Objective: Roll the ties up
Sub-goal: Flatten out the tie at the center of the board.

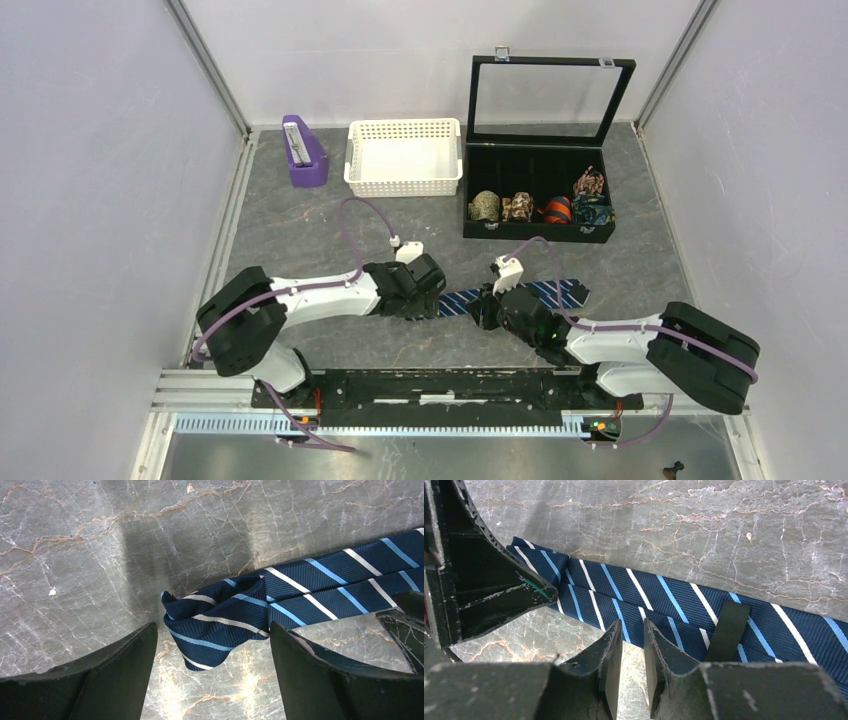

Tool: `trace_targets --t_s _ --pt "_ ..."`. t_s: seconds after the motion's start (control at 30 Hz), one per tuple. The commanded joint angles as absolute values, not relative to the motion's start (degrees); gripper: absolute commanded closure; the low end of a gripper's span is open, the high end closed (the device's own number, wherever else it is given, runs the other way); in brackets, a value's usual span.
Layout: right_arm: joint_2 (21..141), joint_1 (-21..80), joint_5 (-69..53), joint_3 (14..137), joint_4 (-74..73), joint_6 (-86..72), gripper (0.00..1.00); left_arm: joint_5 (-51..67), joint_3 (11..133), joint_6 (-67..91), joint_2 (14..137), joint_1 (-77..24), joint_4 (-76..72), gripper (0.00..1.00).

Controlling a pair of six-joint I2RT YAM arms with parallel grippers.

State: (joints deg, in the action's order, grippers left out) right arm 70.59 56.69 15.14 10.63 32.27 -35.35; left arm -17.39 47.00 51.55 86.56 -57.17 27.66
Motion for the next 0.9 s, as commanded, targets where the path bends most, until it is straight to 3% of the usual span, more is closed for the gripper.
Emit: trace_targets --t_s 0.0,0.47,0.87 --pt "71.69 56.87 14.46 9.55 35.87 -36.19 0.72 -20.49 49.31 54.29 88.08 -57.52 25.40 0.12" --pt "72.65 56.86 13.92 8.53 36.87 -36.49 0.73 -23.90 50.81 56.10 88.94 -57.92 26.93 0.10" --pt "72.86 56.86 13.73 8.17 36.79 -36.60 0.74 -22.59 49.05 57.83 89.84 -58.12 26.85 0.17"
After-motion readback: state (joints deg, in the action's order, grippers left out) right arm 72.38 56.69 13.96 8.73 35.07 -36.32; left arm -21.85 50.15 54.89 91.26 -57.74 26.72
